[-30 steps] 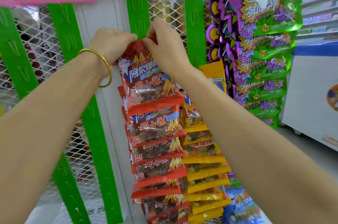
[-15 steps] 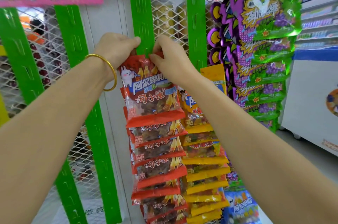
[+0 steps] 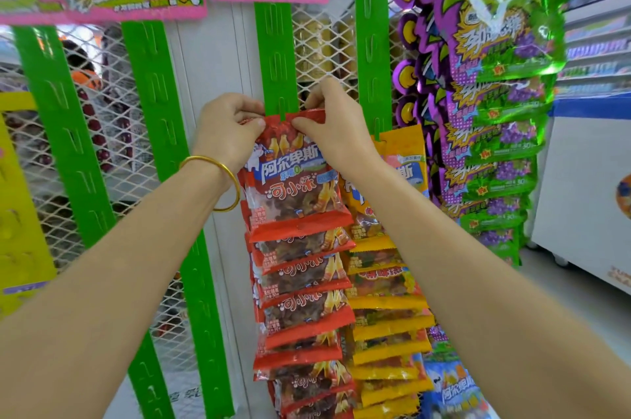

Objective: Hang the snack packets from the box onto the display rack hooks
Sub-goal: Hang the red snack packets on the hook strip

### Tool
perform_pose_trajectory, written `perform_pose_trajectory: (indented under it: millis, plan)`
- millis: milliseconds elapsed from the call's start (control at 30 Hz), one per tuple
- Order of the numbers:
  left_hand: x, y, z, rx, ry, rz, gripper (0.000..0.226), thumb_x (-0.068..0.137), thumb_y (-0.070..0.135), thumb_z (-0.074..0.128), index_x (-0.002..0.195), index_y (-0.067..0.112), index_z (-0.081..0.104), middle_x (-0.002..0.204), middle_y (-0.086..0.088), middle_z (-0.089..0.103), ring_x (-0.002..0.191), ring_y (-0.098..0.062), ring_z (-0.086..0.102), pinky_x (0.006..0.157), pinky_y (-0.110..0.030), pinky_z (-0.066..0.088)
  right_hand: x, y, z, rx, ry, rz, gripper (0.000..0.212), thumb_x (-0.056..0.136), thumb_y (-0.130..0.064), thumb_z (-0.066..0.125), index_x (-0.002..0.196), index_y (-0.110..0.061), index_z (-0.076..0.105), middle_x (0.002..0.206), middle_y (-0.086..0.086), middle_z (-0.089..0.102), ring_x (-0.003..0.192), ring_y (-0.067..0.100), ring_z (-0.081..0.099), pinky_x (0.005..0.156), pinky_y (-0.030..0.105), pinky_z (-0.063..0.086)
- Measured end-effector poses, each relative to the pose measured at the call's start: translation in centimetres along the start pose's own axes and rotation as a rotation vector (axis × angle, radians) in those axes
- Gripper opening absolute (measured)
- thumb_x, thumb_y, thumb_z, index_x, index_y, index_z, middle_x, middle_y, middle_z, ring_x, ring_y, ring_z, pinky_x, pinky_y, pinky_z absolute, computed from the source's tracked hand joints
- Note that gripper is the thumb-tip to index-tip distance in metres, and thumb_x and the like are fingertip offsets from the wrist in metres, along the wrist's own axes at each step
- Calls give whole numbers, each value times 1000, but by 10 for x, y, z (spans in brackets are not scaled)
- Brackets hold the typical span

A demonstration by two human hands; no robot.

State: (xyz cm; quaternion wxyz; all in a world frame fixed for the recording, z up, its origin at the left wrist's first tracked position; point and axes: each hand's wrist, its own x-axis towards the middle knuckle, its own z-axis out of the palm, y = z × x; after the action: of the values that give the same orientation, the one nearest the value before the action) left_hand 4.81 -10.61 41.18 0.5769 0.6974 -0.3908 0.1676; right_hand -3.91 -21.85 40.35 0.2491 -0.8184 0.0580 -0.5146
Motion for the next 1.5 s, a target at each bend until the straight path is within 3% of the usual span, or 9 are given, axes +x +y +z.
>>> perform_pose_trajectory:
  millis: [200, 400, 767, 900, 1000, 1100, 1267, 1367, 1500]
  plan:
    - [-11, -8, 1, 35, 69, 101, 28, 88, 7, 57, 115, 10, 52, 101, 1, 59, 99, -15, 60, 85, -33, 52, -19, 0, -1, -75, 149, 48, 39, 84, -14, 68, 115, -10, 46, 108, 2, 50, 95, 17, 50, 81, 29, 44]
    - [-54, -39, 10, 77, 176, 228, 54, 82, 27, 52, 133, 15, 37, 133, -3, 39, 127, -22, 42, 107, -47, 37, -79, 3, -6, -58, 315, 82, 31, 88, -13, 62, 116, -10, 48, 104, -5, 41, 91, 13, 49, 81, 27, 45]
    - [-150, -87, 33, 80, 110, -32, 54, 96, 31, 37, 142, 6, 26, 147, -6, 31, 136, -18, 26, 117, -35, 16, -203, 39, 22, 1, 20, 382, 34, 98, -10, 41, 132, -12, 45, 127, 2, 52, 114, 14, 50, 98, 27, 41]
    - [-180, -103, 40, 67, 23, -171, 61, 99, 27, 36, 148, 7, 5, 156, -6, 10, 144, -18, 12, 119, -34, 10, -223, 49, 35, -26, -44, 418, 37, 98, -10, 39, 134, -12, 45, 129, 3, 53, 119, 17, 49, 102, 33, 41]
    - [-194, -121, 45, 104, -28, -246, 57, 99, 26, 37, 147, 7, 14, 153, -11, 21, 141, -23, 21, 117, -35, 15, -234, 52, 44, -66, -69, 387, 37, 97, -10, 38, 133, -13, 45, 127, 1, 56, 118, 16, 50, 101, 36, 43]
    - [-204, -132, 48, 39, -70, -224, 38, 96, 19, 37, 134, 10, 38, 127, -8, 50, 114, -17, 47, 101, -31, 38, -240, 51, 50, -70, -86, 409, 44, 97, -9, 37, 141, -12, 37, 136, 5, 50, 126, 19, 45, 106, 38, 39]
    - [-212, -138, 50, -21, -122, -226, 31, 98, 14, 34, 128, 13, 39, 118, -5, 52, 106, -14, 50, 90, -24, 41, -245, 44, 50, -84, -153, 446, 51, 98, -7, 38, 147, -8, 24, 145, 5, 40, 135, 17, 35, 104, 18, 26]
    - [-215, -139, 46, -57, -135, -223, 31, 98, 11, 32, 129, 15, 39, 114, 4, 51, 103, -2, 48, 84, -6, 37, -248, 42, 52, -68, -132, 453, 49, 98, -7, 38, 145, -10, 26, 140, 4, 45, 130, 16, 39, 99, 13, 25]
    - [-227, -144, 39, -60, -169, -284, 37, 101, 18, 30, 136, 11, 39, 127, 1, 50, 116, -8, 45, 103, -22, 34, -260, 48, 55, 16, -60, 453, 39, 96, -4, 39, 133, -16, 44, 123, -5, 54, 118, 12, 49, 100, 25, 40]
